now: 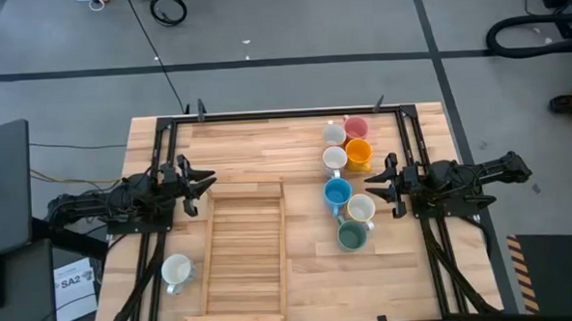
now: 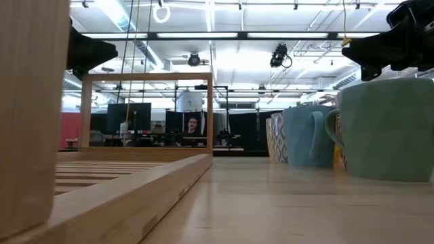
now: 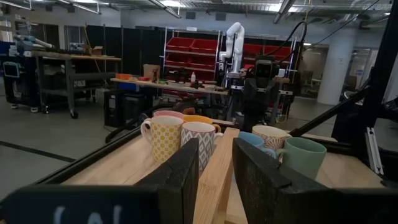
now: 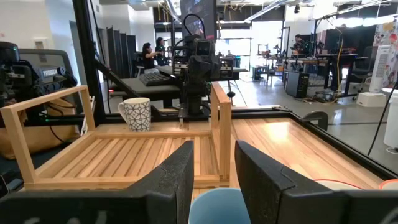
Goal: Place coffee mugs
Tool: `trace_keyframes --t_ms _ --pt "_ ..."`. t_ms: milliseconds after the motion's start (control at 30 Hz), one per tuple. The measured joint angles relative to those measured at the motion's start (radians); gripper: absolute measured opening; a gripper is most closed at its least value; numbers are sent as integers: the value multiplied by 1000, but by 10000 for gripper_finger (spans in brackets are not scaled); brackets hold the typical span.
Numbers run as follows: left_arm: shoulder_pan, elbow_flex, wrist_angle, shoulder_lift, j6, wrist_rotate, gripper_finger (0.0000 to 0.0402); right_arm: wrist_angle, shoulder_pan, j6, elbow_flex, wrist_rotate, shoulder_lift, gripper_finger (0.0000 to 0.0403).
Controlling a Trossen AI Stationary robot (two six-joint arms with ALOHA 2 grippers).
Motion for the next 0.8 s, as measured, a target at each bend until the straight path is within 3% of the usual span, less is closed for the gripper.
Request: trace_keyframes --t_ms 800 --pt "0 0 18 0 -8 0 103 0 0 0 0 0 0 123"
